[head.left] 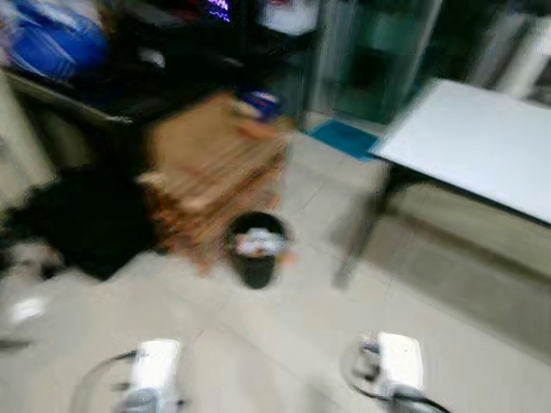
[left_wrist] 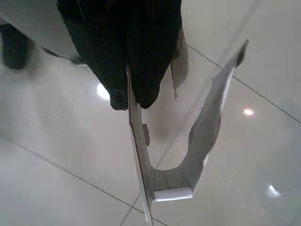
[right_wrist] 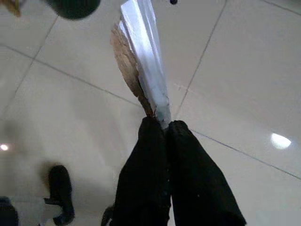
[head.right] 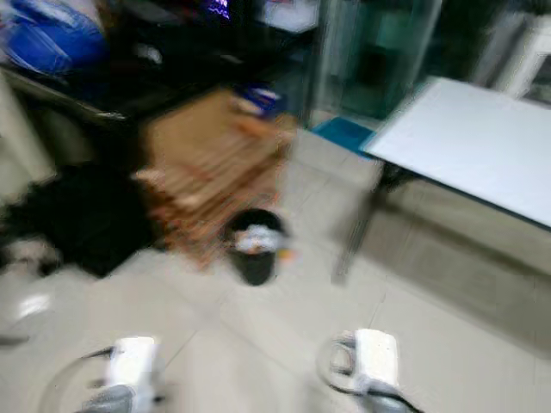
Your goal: Picking trash to rubbish bin
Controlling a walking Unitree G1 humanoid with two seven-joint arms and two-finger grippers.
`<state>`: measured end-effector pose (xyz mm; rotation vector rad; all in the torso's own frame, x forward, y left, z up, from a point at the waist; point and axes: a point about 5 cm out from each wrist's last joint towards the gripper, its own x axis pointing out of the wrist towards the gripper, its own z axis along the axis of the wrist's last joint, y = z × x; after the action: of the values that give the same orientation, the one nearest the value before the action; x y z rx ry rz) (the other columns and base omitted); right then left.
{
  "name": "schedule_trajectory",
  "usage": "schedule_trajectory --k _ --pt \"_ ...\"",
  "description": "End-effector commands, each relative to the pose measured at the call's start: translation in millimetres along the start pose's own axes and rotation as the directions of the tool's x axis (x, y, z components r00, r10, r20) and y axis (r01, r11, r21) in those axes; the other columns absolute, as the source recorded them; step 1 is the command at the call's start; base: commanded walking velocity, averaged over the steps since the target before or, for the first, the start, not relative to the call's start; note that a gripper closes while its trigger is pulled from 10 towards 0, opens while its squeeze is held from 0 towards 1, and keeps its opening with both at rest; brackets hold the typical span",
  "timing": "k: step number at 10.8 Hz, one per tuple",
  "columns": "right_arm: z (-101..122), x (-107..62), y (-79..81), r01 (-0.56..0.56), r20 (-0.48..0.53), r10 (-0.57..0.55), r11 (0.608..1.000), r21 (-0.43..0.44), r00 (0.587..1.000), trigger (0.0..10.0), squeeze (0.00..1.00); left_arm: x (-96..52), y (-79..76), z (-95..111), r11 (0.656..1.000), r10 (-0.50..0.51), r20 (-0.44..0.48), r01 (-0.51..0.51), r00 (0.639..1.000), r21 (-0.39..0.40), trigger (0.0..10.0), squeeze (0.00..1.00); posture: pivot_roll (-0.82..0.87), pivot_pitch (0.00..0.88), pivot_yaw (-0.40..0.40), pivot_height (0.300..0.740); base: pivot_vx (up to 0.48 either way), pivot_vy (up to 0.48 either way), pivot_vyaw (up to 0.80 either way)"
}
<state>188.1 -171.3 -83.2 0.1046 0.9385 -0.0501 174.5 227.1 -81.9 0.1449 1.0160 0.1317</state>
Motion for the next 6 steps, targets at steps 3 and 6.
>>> schedule_trajectory --k 3,6 --pt "-2.2 -2.2 -15.3 0.042 0.000 -0.042 0.999 -0.005 0.999 10.0 0.00 0.7 -11.8 6.0 1.000 -0.025 0.019 0.025 1.000 0.002 10.0 0.00 0.01 0.000 -0.030 0.740 0.358 0.000 0.00" --pt "-3.6 -2.8 -16.1 0.044 0.006 -0.044 0.999 0.007 0.999 10.0 0.00 0.8 -12.2 6.5 1.000 -0.027 0.020 0.027 0.999 0.006 10.0 0.00 0.02 0.000 -0.029 0.740 0.358 0.000 0.00"
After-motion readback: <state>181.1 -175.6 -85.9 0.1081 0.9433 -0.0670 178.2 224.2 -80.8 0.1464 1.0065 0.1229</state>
